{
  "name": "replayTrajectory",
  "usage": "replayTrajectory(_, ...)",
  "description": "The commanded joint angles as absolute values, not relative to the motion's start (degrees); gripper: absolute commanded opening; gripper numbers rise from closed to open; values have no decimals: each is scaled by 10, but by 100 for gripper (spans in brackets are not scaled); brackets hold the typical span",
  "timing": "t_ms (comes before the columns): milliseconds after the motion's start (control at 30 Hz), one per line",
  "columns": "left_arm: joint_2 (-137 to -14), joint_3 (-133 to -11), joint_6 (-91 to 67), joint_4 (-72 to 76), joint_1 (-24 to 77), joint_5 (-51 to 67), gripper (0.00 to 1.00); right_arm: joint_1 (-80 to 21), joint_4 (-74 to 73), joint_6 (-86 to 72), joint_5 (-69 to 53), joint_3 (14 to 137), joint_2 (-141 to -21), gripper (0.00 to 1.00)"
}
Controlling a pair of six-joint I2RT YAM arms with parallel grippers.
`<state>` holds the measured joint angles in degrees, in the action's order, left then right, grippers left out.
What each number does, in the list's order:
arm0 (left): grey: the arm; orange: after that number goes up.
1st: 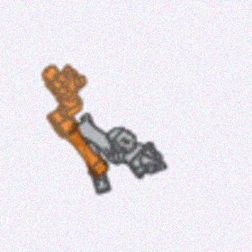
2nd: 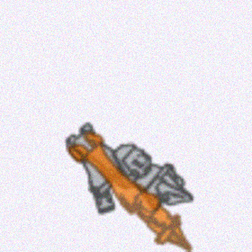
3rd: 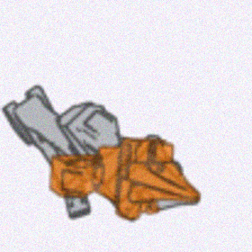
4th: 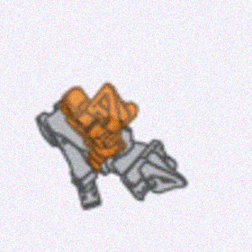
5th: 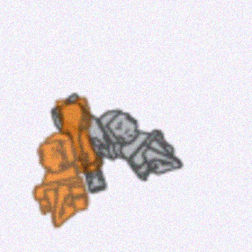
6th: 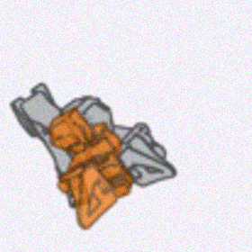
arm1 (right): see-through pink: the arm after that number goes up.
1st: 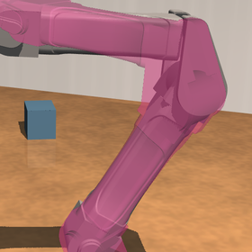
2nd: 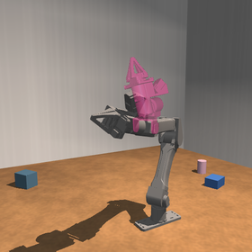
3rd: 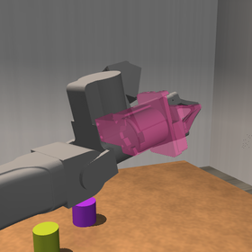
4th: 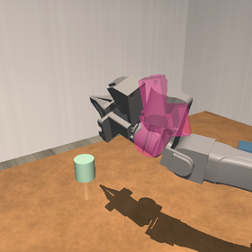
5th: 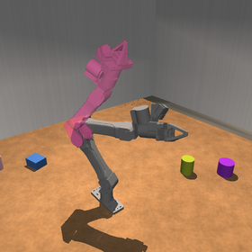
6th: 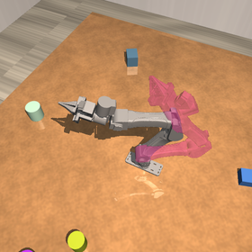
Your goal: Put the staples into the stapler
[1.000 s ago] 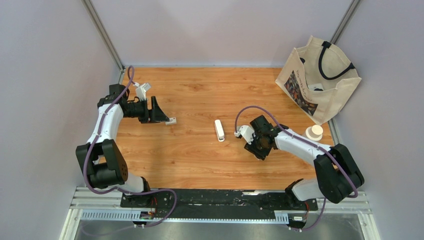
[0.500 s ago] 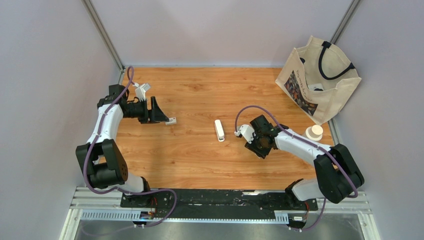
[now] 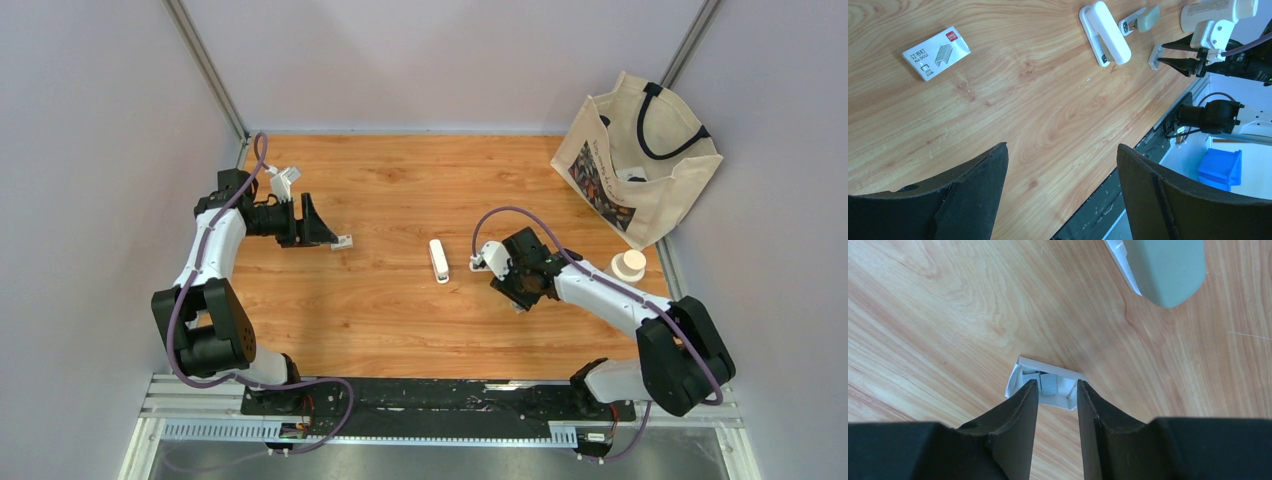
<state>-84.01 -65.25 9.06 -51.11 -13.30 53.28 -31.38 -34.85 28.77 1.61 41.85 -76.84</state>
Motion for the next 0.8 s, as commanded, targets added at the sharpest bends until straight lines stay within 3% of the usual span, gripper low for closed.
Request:
replayTrajectory(0, -821, -650, 84, -501, -140, 546, 88, -317, -341, 280, 10, 434, -761, 39)
replayTrajectory(767, -817, -649, 83, -499, -145, 551, 88, -316, -376, 280, -14, 449, -816, 44)
